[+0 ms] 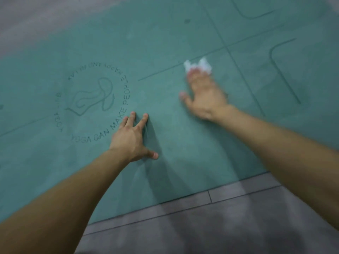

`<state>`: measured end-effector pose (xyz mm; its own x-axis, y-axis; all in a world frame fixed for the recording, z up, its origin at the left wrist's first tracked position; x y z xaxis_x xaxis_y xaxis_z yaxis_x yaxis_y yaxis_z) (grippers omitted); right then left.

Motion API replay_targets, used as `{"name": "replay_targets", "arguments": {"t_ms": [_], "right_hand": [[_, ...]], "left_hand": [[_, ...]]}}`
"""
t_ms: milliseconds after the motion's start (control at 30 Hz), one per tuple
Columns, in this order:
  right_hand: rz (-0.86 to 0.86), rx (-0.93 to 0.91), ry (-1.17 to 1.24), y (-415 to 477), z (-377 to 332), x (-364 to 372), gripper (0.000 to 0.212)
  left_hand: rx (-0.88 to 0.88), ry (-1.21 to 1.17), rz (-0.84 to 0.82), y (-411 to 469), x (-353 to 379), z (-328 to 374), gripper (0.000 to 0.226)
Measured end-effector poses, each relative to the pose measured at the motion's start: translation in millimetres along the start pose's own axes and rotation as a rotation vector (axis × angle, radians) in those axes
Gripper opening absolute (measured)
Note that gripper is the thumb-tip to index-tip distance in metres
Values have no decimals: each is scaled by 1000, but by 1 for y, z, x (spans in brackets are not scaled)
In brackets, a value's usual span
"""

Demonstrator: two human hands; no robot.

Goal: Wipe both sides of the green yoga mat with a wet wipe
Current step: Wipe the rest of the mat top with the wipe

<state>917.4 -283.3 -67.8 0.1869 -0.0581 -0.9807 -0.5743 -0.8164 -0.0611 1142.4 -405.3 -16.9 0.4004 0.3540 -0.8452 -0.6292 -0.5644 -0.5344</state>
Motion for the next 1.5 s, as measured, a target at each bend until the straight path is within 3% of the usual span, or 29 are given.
{"name": "replay_targets", "arguments": {"t_ms": [67, 133, 200, 300, 367, 433, 500, 567, 600, 700, 767, 833, 933, 967, 1000, 1133, 1200, 1300, 1500], "right_hand": [[-52, -335, 61, -49, -72, 22, 85], [-89, -547, 28, -77, -94, 26, 80], [-69, -447, 3, -58, -55, 16, 77], [-59, -6, -50, -20, 40, -6, 84], [-40, 126, -42, -23, 42, -6, 86], [-50, -37, -8, -48, -24, 7, 87], [-83, -371, 7, -94, -88, 25, 81], [-71, -542, -25, -107, -91, 24, 75], [-56, -482, -29, -96, -71, 19, 74], [-44, 18, -51, -51, 23, 1, 80], [6, 224, -9, -46, 33, -4, 85], [7, 114, 28, -66, -28, 12, 83], [-76, -435, -4, -123, -100, 31, 71], [-60, -492, -17, -122, -88, 25, 69], [-43, -422, -16, -113, -64, 17, 69], [3, 178, 28, -80, 43, -10, 82], [20, 131, 13, -93, 13, 2, 82], [-11, -194, 35, -124, -47, 13, 68], [244, -161, 25, -114, -35, -5, 48]], "left_hand": [[0, 8, 6, 0, 0, -1, 154], [7, 17, 9, 0, 2, -1, 153], [14, 26, 6, 0, 2, -1, 153], [9, 18, 12, -1, 0, -2, 154], [8, 26, 1, -2, -2, 0, 153], [19, 36, -7, -3, -2, 0, 153], [26, 47, 4, -4, -1, 0, 151], [38, 59, 13, -2, 0, 0, 150], [40, 62, 14, -1, 0, 0, 151], [30, 62, 16, -2, 1, -2, 153], [34, 70, 6, -1, -1, -1, 154], [34, 77, -3, -3, -2, -1, 154], [43, 91, -1, -1, -1, -2, 154], [46, 92, 1, -1, 0, -3, 154], [48, 92, 0, 0, 1, -3, 154], [54, 89, 10, 0, 0, -4, 154], [50, 93, 13, -2, -2, -3, 154], [48, 99, 7, -2, -2, -2, 154], [57, 105, 13, -2, 0, 0, 153]]}}
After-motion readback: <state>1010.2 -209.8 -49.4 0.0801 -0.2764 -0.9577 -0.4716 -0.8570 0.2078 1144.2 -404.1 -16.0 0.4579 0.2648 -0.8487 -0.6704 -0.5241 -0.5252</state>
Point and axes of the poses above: each hand's wrist, its own y-axis towards the middle knuckle, its own x-axis out of the palm, z = x × y, the point moved 3 cm from there along y, towards the middle knuckle, and after that the axes turned 4 degrees about -y, right-handed, at the moved point
